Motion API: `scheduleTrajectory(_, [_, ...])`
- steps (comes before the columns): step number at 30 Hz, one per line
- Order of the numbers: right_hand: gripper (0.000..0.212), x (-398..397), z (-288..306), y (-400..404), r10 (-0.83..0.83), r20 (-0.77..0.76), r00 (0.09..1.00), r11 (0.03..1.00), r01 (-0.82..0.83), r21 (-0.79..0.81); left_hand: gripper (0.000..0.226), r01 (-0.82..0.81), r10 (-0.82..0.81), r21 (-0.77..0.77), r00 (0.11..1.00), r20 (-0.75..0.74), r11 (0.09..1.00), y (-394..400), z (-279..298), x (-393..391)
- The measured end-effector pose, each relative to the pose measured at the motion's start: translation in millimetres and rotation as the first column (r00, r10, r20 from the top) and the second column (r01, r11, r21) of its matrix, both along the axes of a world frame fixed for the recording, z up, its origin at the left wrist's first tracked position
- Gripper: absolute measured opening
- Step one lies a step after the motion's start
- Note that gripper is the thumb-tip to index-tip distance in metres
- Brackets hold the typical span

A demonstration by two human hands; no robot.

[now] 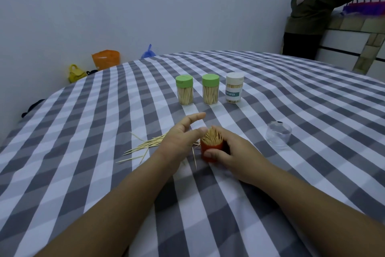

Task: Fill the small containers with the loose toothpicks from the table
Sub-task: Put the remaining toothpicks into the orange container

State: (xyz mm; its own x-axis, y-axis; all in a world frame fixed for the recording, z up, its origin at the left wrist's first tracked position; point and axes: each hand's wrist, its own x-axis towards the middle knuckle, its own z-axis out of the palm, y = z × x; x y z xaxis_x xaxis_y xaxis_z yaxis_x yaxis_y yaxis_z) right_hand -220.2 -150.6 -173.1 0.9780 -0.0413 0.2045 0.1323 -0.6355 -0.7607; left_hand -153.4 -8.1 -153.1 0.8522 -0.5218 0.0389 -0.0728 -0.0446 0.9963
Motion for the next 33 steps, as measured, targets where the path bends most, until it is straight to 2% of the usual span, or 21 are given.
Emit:
scheduleTrajectory(3, [0.038,-1,6,-6,0.011,-0.046,0.999,1.000,-0.011,-0.008,0.017,-0.017,0.002,0.114,0.992,0.127,0.993,6,6,3])
scheduleTrajectory(5, [0.051,-2,9,-14,-0.001,-0.097,0.995,1.000,0.002,0.012,0.018,-0.121,0.027,0.283,0.949,0.314,0.951,12,10,8])
scheduleTrajectory(6, [0.056,-1,11,-19,-0.012,-0.121,0.993,1.000,0.013,0.012,0.028,-0.200,0.004,0.423,0.907,0.421,0.884,15,9,13])
scheduleTrajectory(7, [0.058,0,11,-25,-0.018,-0.144,0.989,1.000,0.019,0.010,0.039,-0.284,-0.056,0.577,0.864,0.500,0.766,17,9,16])
scheduleTrajectory(9, [0.056,0,13,-34,-0.018,-0.181,0.983,0.999,0.023,0.026,0.053,-0.381,-0.207,0.784,0.823,0.529,0.489,18,8,20])
scheduleTrajectory(10, [0.054,-1,13,-37,-0.018,-0.193,0.981,0.999,0.026,0.039,0.055,-0.378,-0.256,0.828,0.824,0.505,0.415,17,6,21])
scheduleTrajectory(11, [0.053,-1,14,-40,-0.015,-0.201,0.979,0.998,0.026,0.052,0.052,-0.353,-0.283,0.848,0.832,0.478,0.396,16,5,21])
scheduleTrajectory(14, [0.056,-2,17,-43,-0.015,-0.226,0.974,0.996,0.034,0.080,0.026,-0.314,-0.309,0.827,0.818,0.485,0.467,15,3,21])
scheduleTrajectory(16, [0.054,-2,17,-44,-0.016,-0.229,0.973,0.995,0.038,0.090,0.019,-0.340,-0.323,0.801,0.784,0.531,0.493,14,3,21])
scheduleTrajectory(20, [0.050,-2,19,-40,-0.022,-0.227,0.974,0.995,0.042,0.086,0.021,-0.446,-0.350,0.728,0.666,0.659,0.521,12,-2,19])
scheduleTrajectory(23, [0.060,-2,18,-39,-0.036,-0.221,0.975,0.995,0.056,0.083,0.035,-0.397,-0.400,0.699,0.608,0.686,0.595,7,-10,15])
scheduleTrajectory(26, [0.064,-2,17,-37,-0.041,-0.220,0.975,0.995,0.060,0.082,0.035,-0.372,-0.469,0.747,0.602,0.646,0.551,-3,-15,13])
scheduleTrajectory(30, [0.068,-2,14,-29,-0.079,-0.205,0.976,0.995,0.090,0.048,0.029,-0.464,-0.433,0.724,0.589,0.682,0.510,3,-12,21])
scheduleTrajectory(33, [0.064,-2,12,-20,-0.091,-0.167,0.982,0.995,0.097,0.030,0.025,-0.517,-0.378,0.721,0.621,0.687,0.462,17,-9,31])
